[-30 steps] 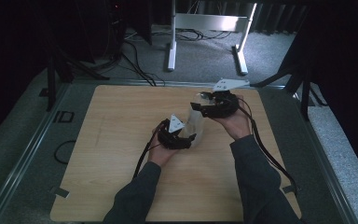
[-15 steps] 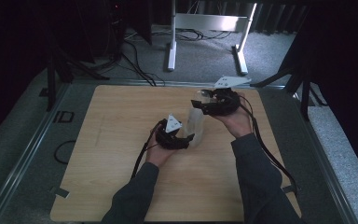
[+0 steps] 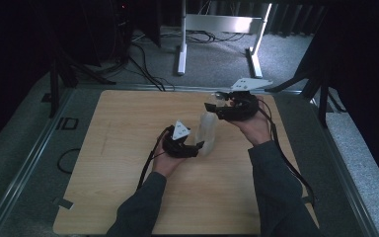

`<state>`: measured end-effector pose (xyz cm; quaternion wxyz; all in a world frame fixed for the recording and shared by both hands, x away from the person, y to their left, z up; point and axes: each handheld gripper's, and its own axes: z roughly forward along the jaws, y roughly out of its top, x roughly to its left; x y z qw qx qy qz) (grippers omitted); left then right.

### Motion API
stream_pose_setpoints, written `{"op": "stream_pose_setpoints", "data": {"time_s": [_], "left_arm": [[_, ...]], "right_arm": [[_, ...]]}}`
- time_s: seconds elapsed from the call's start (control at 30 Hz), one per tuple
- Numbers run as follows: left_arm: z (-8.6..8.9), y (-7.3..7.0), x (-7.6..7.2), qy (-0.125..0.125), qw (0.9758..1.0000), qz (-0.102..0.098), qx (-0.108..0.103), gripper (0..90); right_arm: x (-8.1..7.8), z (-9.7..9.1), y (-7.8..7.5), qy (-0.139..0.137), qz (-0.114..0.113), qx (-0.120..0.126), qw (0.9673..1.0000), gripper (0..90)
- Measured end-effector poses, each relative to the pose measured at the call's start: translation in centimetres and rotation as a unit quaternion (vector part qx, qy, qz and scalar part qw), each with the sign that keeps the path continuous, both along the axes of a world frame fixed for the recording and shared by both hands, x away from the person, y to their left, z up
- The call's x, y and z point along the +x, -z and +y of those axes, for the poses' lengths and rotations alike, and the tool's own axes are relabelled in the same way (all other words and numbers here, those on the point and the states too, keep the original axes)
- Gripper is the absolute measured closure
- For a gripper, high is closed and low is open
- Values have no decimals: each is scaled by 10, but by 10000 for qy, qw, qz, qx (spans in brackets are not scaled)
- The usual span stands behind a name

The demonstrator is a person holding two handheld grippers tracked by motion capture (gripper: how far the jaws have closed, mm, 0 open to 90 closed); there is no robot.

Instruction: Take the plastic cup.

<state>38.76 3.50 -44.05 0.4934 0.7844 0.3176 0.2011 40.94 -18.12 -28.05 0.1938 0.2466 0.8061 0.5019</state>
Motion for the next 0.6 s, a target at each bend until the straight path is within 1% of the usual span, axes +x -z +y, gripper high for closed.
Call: {"op": "stream_pose_setpoints", "data": {"time_s": [0.07, 0.2, 0.3, 0.33, 0.37, 0.47, 0.6], "left_arm": [[2, -1, 0, 9, 10000, 7, -8, 269], [5, -2, -1, 16, 10000, 16, -28, 286], [6, -2, -1, 22, 10000, 6, -16, 293], [7, -3, -2, 52, 10000, 11, -40, 293], [8, -3, -2, 51, 10000, -7, -40, 313], [9, -4, -3, 30, 10000, -32, -72, 314], [11, -5, -5, 69, 9999, -39, -107, 319]], "right_arm": [[-1, 0, -2, -13, -17, -25, 10000, 411], [-2, -2, -4, -65, 26, 15, 10000, 411], [-4, -3, -5, -79, 28, -6, 10000, 411], [-4, -3, -6, -90, 32, -13, 10000, 411], [-6, -4, -7, -105, 51, -40, 9999, 411], [-7, -5, -7, -122, 71, -48, 9999, 411], [-10, -7, -8, -158, 74, -14, 9998, 411]]}}
